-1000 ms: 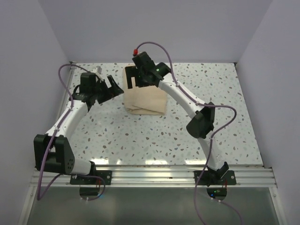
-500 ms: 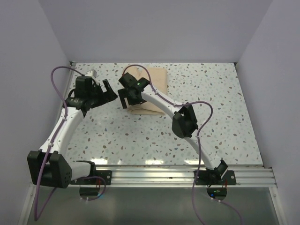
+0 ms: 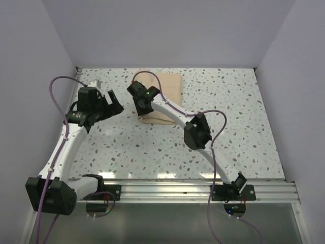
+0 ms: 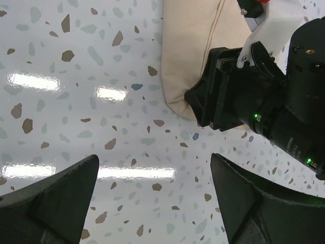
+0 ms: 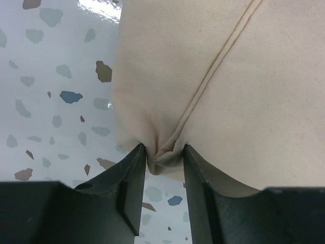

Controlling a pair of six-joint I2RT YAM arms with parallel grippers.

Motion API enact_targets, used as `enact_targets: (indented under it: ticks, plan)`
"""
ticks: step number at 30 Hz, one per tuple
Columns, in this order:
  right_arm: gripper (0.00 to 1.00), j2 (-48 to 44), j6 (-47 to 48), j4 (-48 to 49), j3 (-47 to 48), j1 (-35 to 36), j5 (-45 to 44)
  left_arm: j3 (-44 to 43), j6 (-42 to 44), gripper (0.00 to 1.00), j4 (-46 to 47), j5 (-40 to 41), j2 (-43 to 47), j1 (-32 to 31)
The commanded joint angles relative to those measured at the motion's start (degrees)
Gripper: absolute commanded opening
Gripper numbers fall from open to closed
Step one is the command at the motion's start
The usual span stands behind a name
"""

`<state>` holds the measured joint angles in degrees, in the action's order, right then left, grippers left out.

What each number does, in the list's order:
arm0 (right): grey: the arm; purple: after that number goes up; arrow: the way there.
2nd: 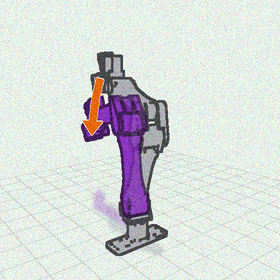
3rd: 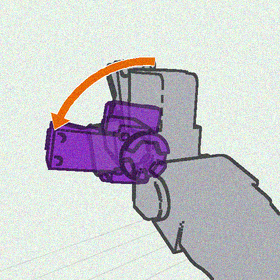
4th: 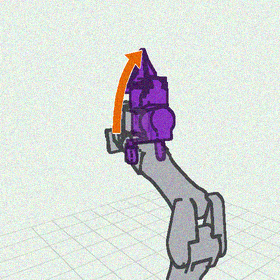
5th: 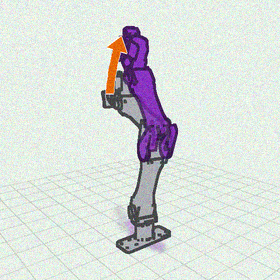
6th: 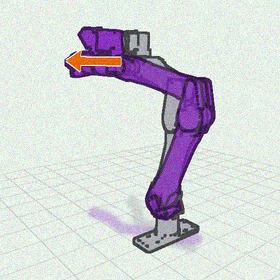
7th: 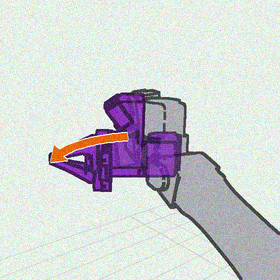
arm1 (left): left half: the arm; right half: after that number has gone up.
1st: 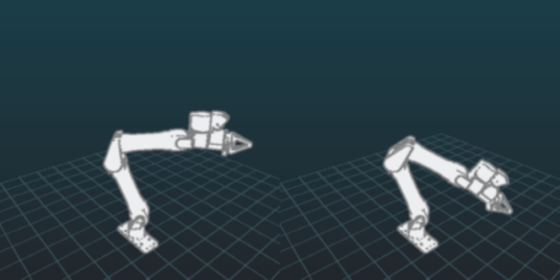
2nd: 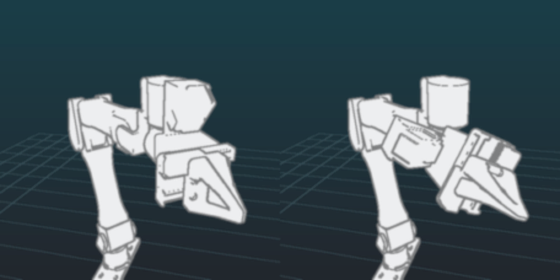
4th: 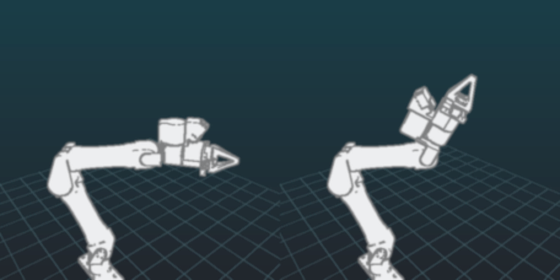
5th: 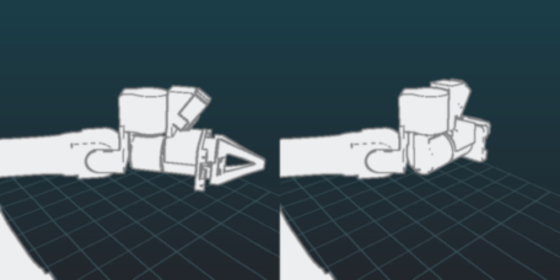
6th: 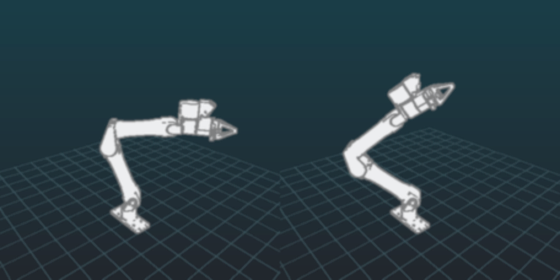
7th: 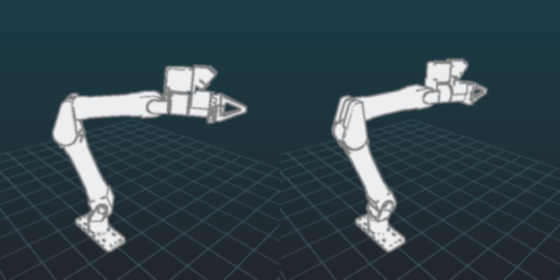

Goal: Open and lay out the surgical kit
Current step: Open the surgical kit at the center of the board.

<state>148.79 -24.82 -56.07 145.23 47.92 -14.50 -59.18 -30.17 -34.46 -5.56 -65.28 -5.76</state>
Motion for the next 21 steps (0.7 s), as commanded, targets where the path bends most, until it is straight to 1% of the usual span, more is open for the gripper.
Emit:
enact_targets:
  ticks: [1,3,4,6,7,9,15,17,21]
  plan:
    - [0.37,-4.0,-0.4,2.6,1.5,-0.5,-2.5,0.7,1.0,0.95,-0.1,0.4,1.1,0.0]
    - [0.41,-4.6,-0.2,3.1,1.6,-0.8,-1.4,0.7,0.6,0.95,0.4,-0.2,0.9,0.0]
    - [0.54,-5.3,-0.3,3.0,1.6,-0.9,-0.8,0.7,0.6,0.95,0.8,-0.4,0.8,0.0]
    - [0.68,-6.2,-0.4,3.1,1.3,-1.0,0.0,0.6,0.5,0.95,1.1,-0.7,0.6,0.0]
    - [0.78,-7.1,-0.5,3.1,1.2,-1.0,0.0,0.6,0.5,0.95,1.5,-0.8,0.5,0.0]
    - [0.8,-7.9,-0.7,3.3,0.7,-1.0,0.0,0.6,0.5,0.95,1.7,-0.8,0.3,0.0]
    - [0.79,-9.0,-1.4,6.3,-0.8,-1.6,-1.6,1.0,0.9,0.95,1.8,-0.6,0.4,-0.3]
    - [0.77,-8.5,-1.5,7.1,-0.8,-1.7,-3.1,0.9,1.2,0.95,1.8,-0.6,0.3,-0.3]
    - [0.74,-6.4,-1.4,5.5,0.4,-1.9,-4.7,0.9,1.6,0.95,2.0,-0.2,0.1,-0.3]
